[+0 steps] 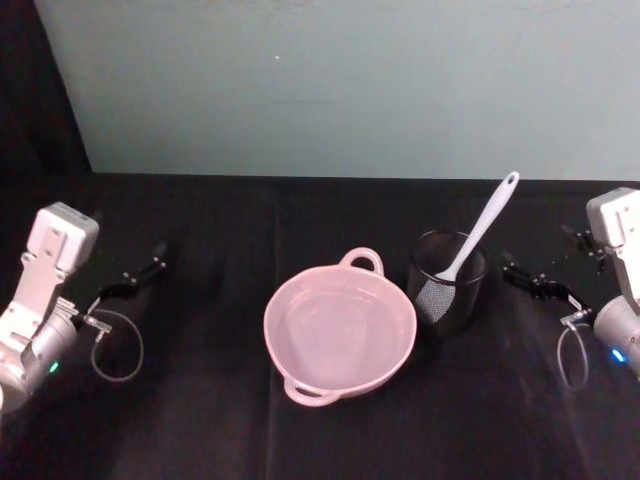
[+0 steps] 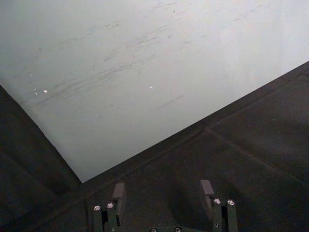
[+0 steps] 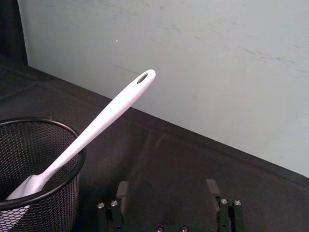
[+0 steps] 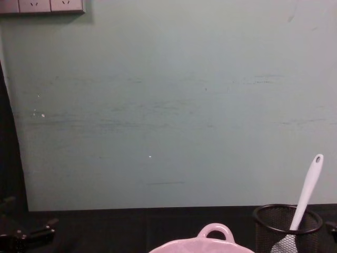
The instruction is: Use the one hand to pick up the spoon and stir the clear water in the bowl.
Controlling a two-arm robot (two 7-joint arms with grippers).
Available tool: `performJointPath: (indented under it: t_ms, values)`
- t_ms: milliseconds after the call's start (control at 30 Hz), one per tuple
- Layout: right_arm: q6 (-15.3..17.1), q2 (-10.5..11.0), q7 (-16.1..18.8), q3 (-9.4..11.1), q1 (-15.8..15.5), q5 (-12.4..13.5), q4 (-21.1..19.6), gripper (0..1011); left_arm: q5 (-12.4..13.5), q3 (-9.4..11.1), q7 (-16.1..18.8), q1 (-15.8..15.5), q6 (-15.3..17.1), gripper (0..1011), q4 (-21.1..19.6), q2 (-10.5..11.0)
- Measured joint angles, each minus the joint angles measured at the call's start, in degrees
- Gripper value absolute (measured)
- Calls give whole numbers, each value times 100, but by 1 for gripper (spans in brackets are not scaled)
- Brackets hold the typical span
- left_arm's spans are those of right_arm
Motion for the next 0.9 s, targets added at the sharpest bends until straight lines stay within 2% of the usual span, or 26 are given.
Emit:
performJointPath:
  t_ms: [900]
  values:
    - [-10,13,16,1,-2,28,-10,1004,0,0,0,0,0,1005,0,0]
